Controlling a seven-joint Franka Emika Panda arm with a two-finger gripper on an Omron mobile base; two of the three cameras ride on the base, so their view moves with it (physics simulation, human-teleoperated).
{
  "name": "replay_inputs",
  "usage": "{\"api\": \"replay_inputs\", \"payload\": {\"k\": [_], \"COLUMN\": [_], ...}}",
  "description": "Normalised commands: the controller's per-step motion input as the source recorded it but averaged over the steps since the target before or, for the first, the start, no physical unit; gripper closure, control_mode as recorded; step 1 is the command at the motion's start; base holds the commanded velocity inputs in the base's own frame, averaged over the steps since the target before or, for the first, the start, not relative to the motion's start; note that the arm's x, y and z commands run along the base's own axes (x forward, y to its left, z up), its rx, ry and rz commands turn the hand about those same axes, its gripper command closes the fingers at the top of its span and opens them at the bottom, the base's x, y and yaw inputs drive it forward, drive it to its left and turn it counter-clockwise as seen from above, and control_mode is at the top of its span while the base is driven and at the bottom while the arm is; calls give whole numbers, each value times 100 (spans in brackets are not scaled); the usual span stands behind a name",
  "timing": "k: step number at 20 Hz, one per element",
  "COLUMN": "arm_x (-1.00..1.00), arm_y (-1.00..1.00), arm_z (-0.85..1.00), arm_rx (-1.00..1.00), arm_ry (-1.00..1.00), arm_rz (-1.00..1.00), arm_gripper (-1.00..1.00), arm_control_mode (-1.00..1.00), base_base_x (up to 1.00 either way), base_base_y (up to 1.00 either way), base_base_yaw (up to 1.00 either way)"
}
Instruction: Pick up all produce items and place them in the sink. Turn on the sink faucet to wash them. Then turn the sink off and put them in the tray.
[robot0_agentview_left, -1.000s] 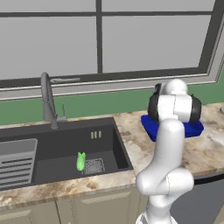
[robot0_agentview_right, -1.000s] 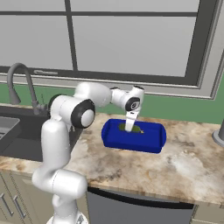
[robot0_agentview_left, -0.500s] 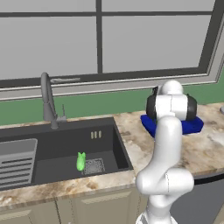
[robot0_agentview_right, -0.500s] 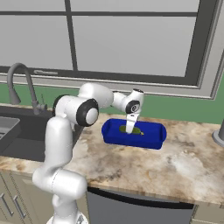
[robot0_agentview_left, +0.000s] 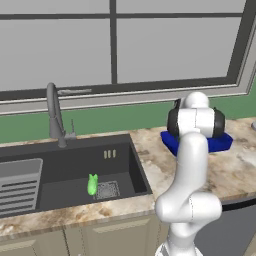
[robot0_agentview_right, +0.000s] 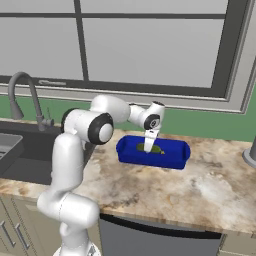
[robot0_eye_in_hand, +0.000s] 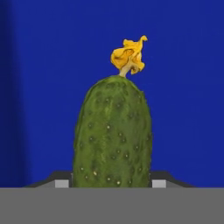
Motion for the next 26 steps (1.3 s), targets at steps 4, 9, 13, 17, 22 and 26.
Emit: {"api": "replay_inputs", "payload": {"k": [4,9,13,17,22,26], "arm_x": [-24,-23,-18,-21,-24,-12], "arm_y": [-1,0,2,17,22,31], "arm_z": [2,26,49,42,37,29], "arm_rx": [0,-5,-6,-5,0,0], "arm_ry": [-2,-5,-2,0,-1,0], "arm_rz": [0,-1,0,0,1,8], "arm_gripper": [-100,-100,-100,-100,-100,-100], "arm_control_mode": [-100,-100,-100,-100,-100,-100], "base_base_x": [0,0,0,0,0,0], "base_base_y": [0,0,0,0,0,0], "base_base_yaw": [0,0,0,0,0,0]}}
